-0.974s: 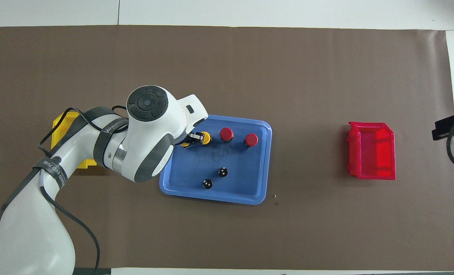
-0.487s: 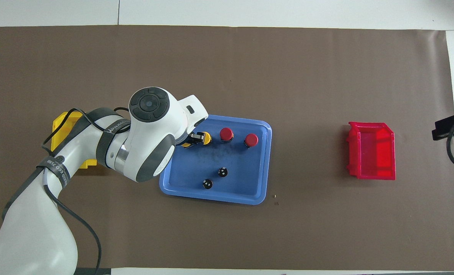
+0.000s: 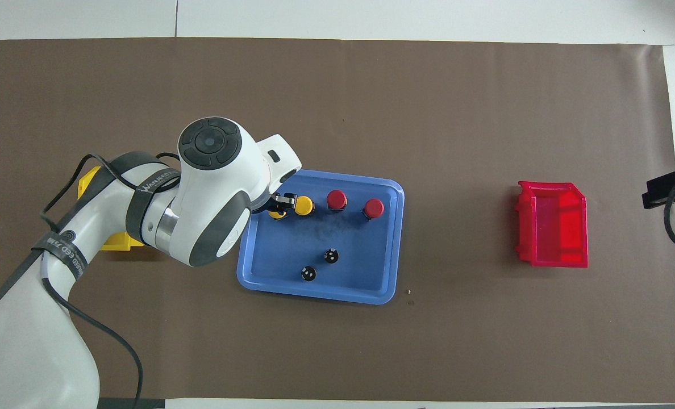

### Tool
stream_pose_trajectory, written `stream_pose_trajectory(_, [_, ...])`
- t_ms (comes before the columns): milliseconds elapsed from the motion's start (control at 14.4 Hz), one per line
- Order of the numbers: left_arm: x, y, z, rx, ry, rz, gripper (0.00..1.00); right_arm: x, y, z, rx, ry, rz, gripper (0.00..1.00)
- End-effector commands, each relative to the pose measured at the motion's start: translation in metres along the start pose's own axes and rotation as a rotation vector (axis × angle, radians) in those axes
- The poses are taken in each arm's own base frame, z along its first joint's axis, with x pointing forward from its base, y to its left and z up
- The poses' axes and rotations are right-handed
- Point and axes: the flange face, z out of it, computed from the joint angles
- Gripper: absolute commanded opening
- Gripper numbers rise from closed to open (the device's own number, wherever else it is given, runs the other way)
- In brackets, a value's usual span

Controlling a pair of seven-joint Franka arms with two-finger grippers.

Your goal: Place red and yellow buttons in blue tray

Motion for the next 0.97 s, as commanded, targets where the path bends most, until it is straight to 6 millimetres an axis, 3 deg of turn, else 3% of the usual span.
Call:
stream_pose_trajectory(0, [-0.007,-0.004,-0.044,0.004,-0.016,-0.016,0.69,-0.004,0.001,0.001,0.008,0.009,-0.005,1.0])
stream_pose_trajectory(139, [-0.014,-0.02,-0.071,0.001,0.013,-0.042,1.0,-0.004,0.0,0.001,0.008,0.01,-0.007,1.0])
stream_pose_trajectory(209, [-0.017,-0.036,-0.083,0.005,0.011,-0.062,1.0,-0.004,0.0,0.001,0.008,0.01,-0.007,1.0])
stream_pose_trajectory(348, [-0.027,-0.087,-0.119,0.003,0.035,-0.142,1.0,-0.003,0.0,0.001,0.008,0.008,-0.007,1.0])
stream_pose_trajectory(557, [-0.061,-0.157,-0.181,0.01,0.065,-0.256,1.0,-0.004,0.0,0.001,0.008,0.01,-0.007,1.0])
stream_pose_trajectory(696, [-0.074,-0.193,-0.195,0.016,0.048,-0.268,1.0,-0.004,0.0,0.001,0.008,0.01,-0.007,1.0])
stream_pose_trajectory(905, [-0.082,-0.232,-0.212,0.013,0.034,-0.316,1.0,-0.004,0.0,0.001,0.008,0.01,-0.007,1.0])
